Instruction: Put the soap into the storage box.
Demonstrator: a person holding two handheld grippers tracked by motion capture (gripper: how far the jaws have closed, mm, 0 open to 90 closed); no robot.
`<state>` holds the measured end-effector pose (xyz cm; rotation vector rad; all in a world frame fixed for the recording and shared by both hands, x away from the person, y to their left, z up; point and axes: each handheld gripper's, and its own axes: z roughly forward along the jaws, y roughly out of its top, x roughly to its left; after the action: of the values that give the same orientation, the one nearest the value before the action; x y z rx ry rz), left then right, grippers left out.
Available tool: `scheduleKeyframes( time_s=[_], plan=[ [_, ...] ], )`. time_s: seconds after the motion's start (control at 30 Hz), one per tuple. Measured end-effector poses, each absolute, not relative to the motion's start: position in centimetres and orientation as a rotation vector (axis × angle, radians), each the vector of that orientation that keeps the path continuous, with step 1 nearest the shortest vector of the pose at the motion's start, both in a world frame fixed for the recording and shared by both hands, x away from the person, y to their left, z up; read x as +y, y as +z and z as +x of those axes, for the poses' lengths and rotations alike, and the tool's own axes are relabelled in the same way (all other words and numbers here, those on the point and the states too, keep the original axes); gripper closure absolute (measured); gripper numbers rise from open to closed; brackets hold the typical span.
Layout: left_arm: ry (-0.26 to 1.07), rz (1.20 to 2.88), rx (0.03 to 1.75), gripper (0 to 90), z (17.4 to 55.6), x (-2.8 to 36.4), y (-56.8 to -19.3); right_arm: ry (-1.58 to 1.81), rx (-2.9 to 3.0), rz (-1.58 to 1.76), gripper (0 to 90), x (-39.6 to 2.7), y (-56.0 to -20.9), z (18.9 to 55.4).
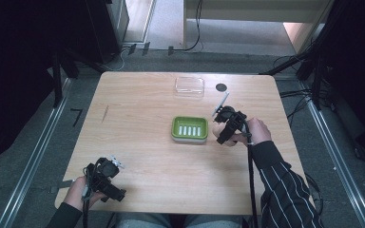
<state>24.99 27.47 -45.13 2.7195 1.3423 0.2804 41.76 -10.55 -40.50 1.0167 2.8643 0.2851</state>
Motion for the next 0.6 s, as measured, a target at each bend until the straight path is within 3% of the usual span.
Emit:
scheduleKeyframes(
  time_s=[0.6],
  plan=[
    [0.288, 2.713, 1.362, 0.8, 24.6, 27.9, -45.1, 0.292, 2.899, 0.89, 33.4, -8.3, -40.0, 42.6]
  ],
)
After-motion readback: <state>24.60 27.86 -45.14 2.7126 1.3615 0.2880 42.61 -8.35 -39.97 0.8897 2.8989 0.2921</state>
